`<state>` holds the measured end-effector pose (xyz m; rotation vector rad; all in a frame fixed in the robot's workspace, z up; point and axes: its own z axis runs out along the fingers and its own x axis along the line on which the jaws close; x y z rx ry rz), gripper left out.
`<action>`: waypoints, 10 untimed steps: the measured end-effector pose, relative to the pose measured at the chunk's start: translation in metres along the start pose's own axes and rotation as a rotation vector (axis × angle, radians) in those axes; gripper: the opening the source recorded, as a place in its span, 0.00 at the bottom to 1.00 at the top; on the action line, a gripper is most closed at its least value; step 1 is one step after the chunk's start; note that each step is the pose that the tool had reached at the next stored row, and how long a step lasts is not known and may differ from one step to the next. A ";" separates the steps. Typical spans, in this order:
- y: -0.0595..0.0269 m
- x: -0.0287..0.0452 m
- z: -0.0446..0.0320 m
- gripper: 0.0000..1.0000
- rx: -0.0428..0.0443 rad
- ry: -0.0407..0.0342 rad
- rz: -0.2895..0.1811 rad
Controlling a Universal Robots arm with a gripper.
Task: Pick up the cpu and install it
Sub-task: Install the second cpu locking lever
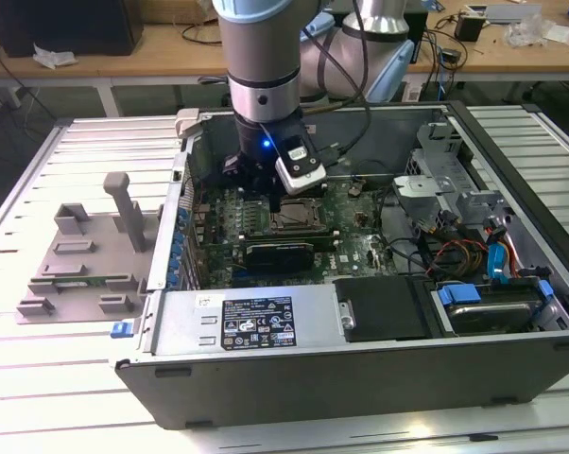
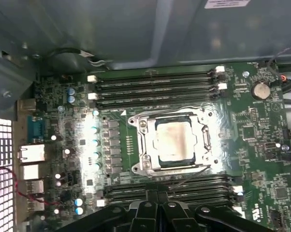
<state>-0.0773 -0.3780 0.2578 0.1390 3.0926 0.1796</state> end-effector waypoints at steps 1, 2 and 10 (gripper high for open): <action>0.0002 -0.0023 0.0001 0.11 0.0013 0.0014 0.000; 0.0008 -0.0090 0.0004 0.11 0.0039 0.0058 0.001; -0.0032 -0.0084 0.0178 0.11 0.0049 0.0083 0.001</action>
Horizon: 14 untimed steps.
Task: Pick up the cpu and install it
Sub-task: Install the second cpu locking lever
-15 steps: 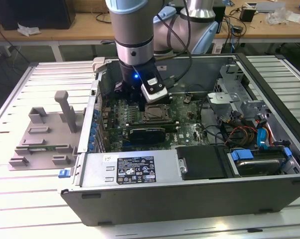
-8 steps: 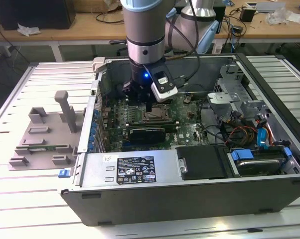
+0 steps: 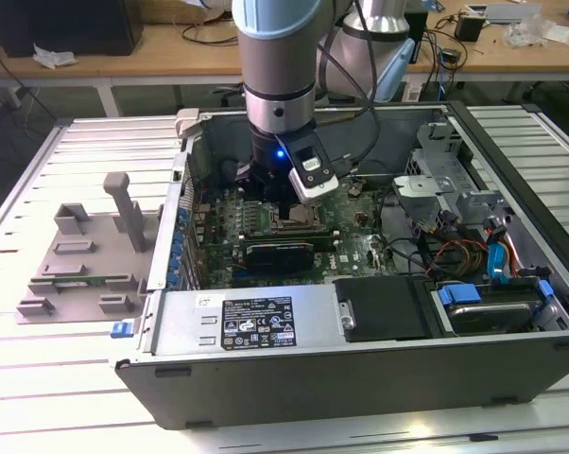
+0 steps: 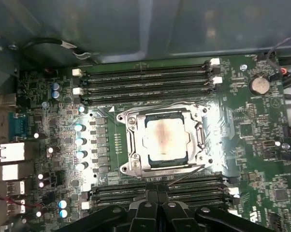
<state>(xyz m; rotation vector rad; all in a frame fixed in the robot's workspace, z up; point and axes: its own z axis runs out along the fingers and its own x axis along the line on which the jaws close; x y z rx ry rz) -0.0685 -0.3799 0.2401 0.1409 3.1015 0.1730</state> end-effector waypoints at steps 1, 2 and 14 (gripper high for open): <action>-0.0009 0.0048 0.0041 0.11 -0.0003 0.0001 0.000; -0.0013 0.0068 0.0058 0.11 -0.0005 0.0000 0.000; -0.0129 0.0182 0.0232 0.11 -0.0736 0.0072 -0.002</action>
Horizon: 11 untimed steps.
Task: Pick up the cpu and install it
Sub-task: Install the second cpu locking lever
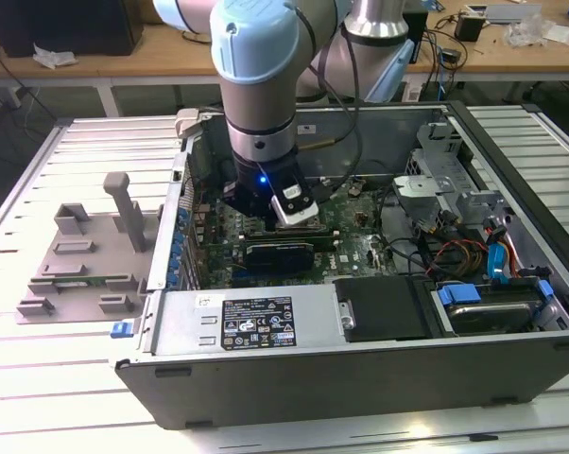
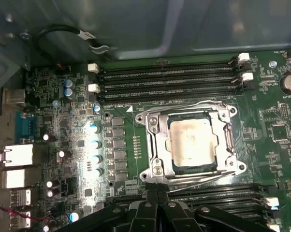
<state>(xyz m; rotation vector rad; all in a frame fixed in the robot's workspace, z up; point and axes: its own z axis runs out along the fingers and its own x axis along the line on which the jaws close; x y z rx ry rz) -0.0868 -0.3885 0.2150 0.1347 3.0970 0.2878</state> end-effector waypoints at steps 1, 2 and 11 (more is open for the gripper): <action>-0.0006 0.0002 0.0003 0.11 -0.0083 0.0007 0.000; -0.0018 0.0003 0.0010 0.11 -0.0184 0.0017 -0.001; -0.0079 0.0004 0.0134 0.11 -0.0599 0.0053 0.001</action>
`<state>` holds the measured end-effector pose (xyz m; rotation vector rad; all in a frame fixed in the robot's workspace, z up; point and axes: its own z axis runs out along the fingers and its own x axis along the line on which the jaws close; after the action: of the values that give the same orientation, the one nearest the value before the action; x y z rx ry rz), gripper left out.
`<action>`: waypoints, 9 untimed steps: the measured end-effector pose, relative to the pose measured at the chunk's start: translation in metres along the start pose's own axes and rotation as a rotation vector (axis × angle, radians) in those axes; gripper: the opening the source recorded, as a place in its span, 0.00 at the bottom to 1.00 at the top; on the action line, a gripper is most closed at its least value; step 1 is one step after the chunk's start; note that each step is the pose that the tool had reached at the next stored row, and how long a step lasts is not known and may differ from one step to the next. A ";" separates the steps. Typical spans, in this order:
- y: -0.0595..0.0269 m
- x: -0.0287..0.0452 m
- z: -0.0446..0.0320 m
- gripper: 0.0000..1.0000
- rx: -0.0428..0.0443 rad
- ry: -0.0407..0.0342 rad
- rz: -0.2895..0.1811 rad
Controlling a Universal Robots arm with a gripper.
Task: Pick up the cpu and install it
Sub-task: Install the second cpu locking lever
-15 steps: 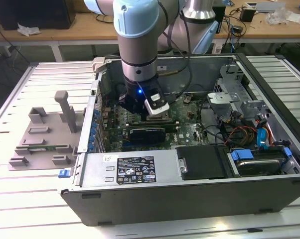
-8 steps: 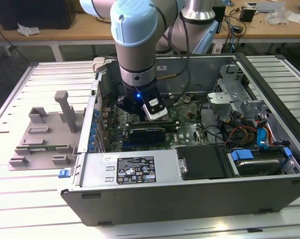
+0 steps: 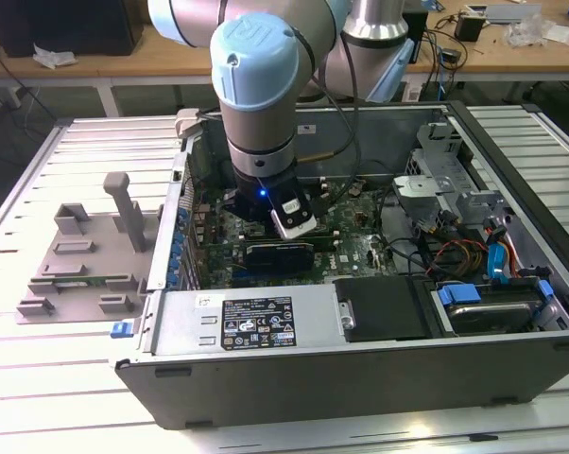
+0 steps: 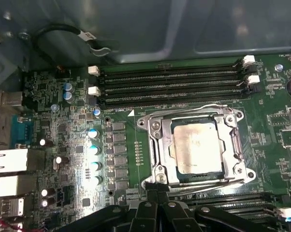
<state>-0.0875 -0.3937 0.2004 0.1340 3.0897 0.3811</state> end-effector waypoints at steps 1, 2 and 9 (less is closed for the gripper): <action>-0.0001 0.0000 0.0005 0.11 -0.0031 0.0002 0.000; -0.0001 0.0000 0.0008 0.11 -0.0051 0.0003 0.000; 0.0041 0.0049 -0.0002 0.11 -0.0100 0.0005 0.000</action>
<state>-0.0920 -0.3894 0.2016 0.1340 3.0878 0.3966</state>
